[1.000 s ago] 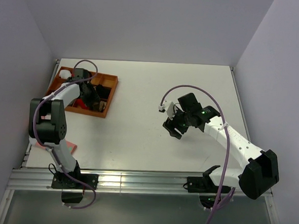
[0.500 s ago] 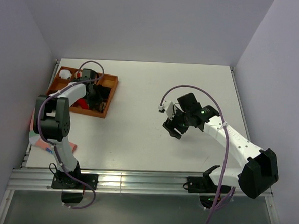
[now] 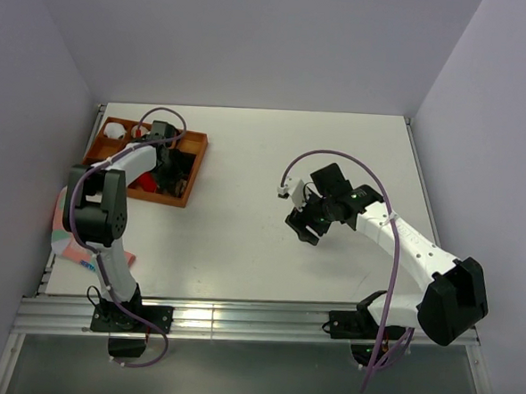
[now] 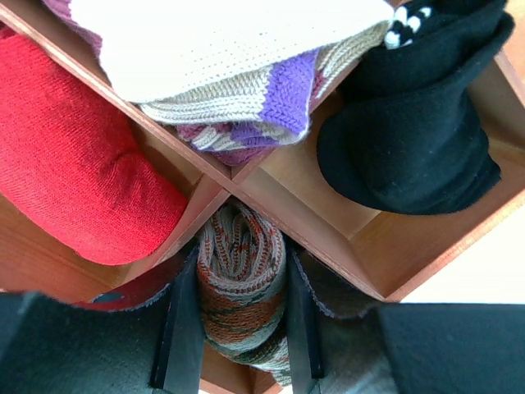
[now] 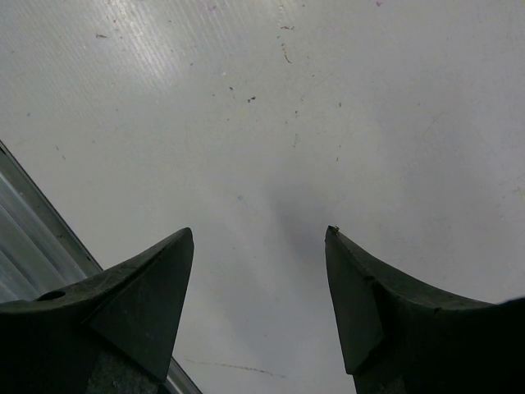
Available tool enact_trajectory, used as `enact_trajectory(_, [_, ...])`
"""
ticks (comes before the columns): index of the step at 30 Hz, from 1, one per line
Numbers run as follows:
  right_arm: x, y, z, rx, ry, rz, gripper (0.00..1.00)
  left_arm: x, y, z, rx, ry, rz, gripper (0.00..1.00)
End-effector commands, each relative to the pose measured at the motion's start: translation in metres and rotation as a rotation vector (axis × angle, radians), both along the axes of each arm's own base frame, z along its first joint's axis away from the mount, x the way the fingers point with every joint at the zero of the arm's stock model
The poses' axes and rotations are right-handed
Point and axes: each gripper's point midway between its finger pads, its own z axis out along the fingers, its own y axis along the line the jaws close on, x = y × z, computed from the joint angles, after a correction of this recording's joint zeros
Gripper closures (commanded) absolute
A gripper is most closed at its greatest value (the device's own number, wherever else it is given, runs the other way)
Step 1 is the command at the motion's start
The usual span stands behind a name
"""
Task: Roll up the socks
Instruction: Place the sock in the storage box.
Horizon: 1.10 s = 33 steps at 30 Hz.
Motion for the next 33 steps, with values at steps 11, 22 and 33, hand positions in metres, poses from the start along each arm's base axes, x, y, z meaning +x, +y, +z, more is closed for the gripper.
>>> enact_trajectory(11, [0.003,0.003,0.004,0.012,0.001,0.009,0.28,-0.066,-0.018,-0.067,0.014,0.286,0.161,1.0])
enact_trajectory(22, [0.0,0.004,0.005,0.02,0.011,0.016,0.28,-0.065,-0.032,-0.068,0.02,0.281,0.209,1.0])
enact_trajectory(33, [0.0,0.005,0.007,0.022,0.011,0.017,0.28,-0.062,-0.024,-0.062,0.066,0.266,0.21,0.69])
